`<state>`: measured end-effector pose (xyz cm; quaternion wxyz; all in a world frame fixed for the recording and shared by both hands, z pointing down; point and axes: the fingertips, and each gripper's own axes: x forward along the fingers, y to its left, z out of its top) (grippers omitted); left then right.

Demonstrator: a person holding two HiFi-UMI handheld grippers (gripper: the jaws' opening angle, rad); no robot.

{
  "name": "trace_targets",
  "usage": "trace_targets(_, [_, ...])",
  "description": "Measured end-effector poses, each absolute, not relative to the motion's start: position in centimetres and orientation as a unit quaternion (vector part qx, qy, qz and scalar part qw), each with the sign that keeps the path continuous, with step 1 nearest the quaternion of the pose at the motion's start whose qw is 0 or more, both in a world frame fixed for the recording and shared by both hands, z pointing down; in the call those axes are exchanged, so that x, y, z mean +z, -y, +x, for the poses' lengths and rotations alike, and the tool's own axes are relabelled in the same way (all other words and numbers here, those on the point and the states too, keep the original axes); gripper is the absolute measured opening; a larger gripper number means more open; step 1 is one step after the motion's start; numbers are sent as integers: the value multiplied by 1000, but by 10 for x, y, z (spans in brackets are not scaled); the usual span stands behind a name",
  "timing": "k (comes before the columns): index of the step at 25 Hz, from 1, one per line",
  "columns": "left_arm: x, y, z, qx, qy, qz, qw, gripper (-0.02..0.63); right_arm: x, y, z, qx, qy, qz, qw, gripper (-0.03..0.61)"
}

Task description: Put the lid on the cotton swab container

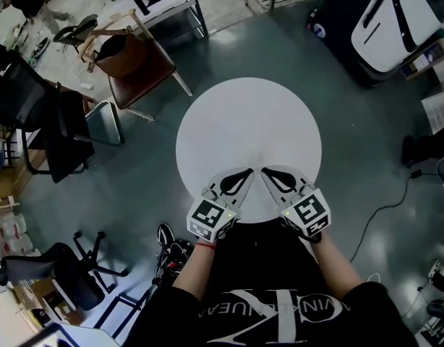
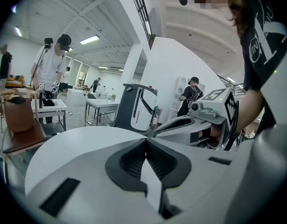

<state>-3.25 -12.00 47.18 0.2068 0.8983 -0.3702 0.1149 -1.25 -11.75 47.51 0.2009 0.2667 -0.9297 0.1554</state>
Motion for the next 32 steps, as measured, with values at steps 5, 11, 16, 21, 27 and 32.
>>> trace_targets(5, [459, 105, -28, 98, 382, 895, 208, 8, 459, 103, -13, 149, 938, 251, 189, 2])
trace_targets(11, [446, 94, -29, 76, 395, 893, 204, 8, 441, 92, -16, 136, 946, 235, 177, 2])
trace_targets(16, [436, 86, -30, 64, 412, 888, 196, 8, 431, 83, -13, 123, 951, 224, 173, 2])
trace_targets(21, [426, 79, -30, 57, 426, 884, 186, 8, 422, 76, -10, 110, 956, 213, 168, 2])
trace_targets(27, [415, 72, -28, 50, 434, 882, 174, 8, 414, 66, -10, 104, 960, 205, 163, 2])
trace_targets(32, [411, 64, -24, 48, 439, 881, 168, 8, 410, 57, -8, 95, 963, 196, 161, 2])
